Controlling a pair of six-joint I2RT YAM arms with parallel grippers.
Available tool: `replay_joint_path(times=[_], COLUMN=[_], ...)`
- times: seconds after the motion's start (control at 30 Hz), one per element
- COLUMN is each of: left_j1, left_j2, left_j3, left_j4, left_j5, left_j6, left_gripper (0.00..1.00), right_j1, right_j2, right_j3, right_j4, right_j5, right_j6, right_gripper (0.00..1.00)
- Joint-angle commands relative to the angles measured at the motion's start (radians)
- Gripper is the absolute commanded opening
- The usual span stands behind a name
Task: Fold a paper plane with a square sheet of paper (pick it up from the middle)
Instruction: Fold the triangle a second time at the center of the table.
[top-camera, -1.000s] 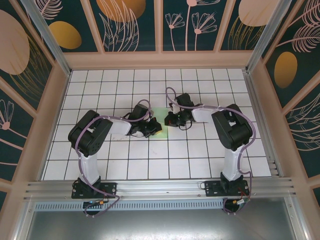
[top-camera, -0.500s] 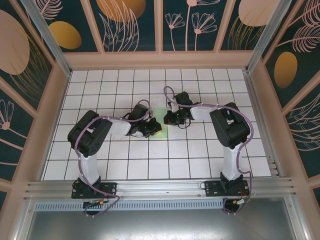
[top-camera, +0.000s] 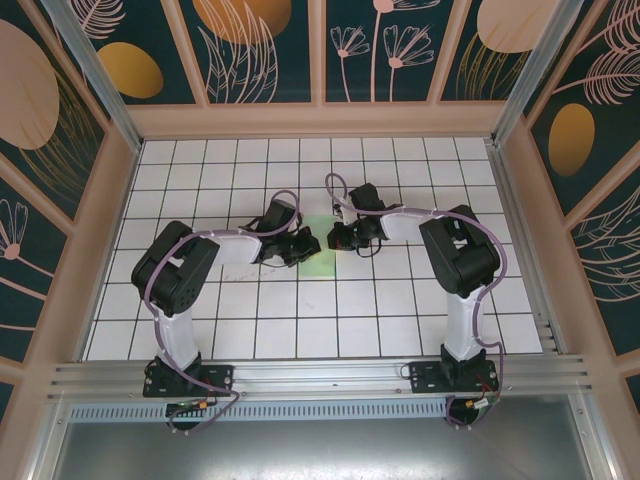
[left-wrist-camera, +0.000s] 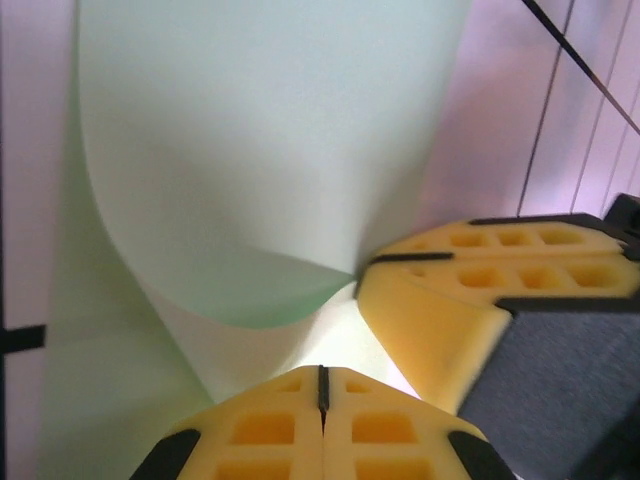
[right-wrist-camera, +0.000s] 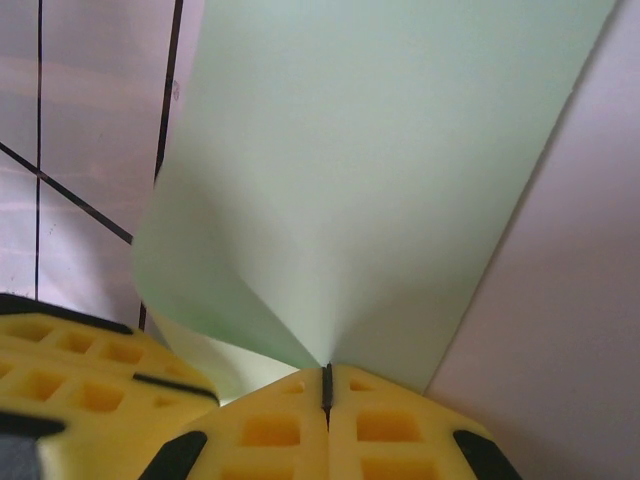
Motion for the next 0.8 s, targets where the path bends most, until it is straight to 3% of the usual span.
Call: replay_joint_path(times=[0.0,0.33,0.77], left_j1=[0.008,0.025,0.154], left_j2=[0.029,0.041,0.028], left_j3=[0.036,0.017,0.028], left_j4=[-0.023,-0.102,-0.149], left_j5=[-0.014,-0.101,-0.108], left_j6=[0.022,0.026,0.08], left_gripper=[0.06,0.05,0.07], right_j1=[-0.001,-0.001,-0.002], right_j2=[0.05,0.068,0.06], right_j3=[-0.012,-0.026,-0.034], right_j4=[-0.09,-0.133,-0.174], right_j5=[0.056,0.104,0.182], right_j6=[-0.039,-0.128,-0.226], right_gripper=[0.0,0.0,0.0])
